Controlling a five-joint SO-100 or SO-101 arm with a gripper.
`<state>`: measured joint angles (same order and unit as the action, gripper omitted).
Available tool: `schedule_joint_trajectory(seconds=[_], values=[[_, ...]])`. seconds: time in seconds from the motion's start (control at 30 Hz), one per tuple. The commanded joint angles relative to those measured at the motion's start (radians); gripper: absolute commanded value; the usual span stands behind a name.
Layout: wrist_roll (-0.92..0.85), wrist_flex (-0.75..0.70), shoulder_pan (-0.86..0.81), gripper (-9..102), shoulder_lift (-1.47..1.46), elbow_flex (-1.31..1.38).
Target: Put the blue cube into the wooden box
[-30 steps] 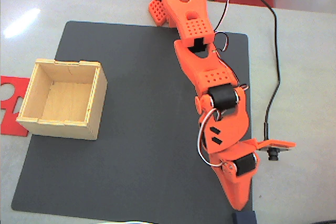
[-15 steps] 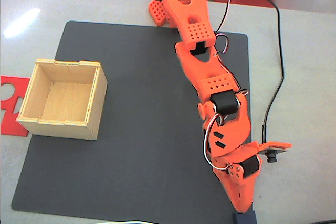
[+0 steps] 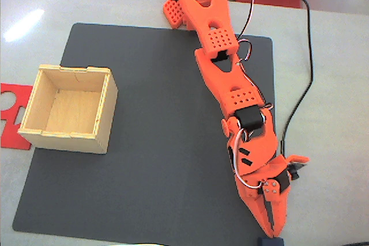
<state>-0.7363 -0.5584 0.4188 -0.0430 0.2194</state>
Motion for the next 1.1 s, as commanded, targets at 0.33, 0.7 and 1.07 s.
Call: schedule_joint_trajectory(seconds=[0.33,0.7,1.07], values=[[0.183,0.041,-0.014,0,0.034,0.017],[0.183,0.241,0.003,0,-0.006,0.017],[0.16,0.207,-0.02,0,-0.026,0.017]])
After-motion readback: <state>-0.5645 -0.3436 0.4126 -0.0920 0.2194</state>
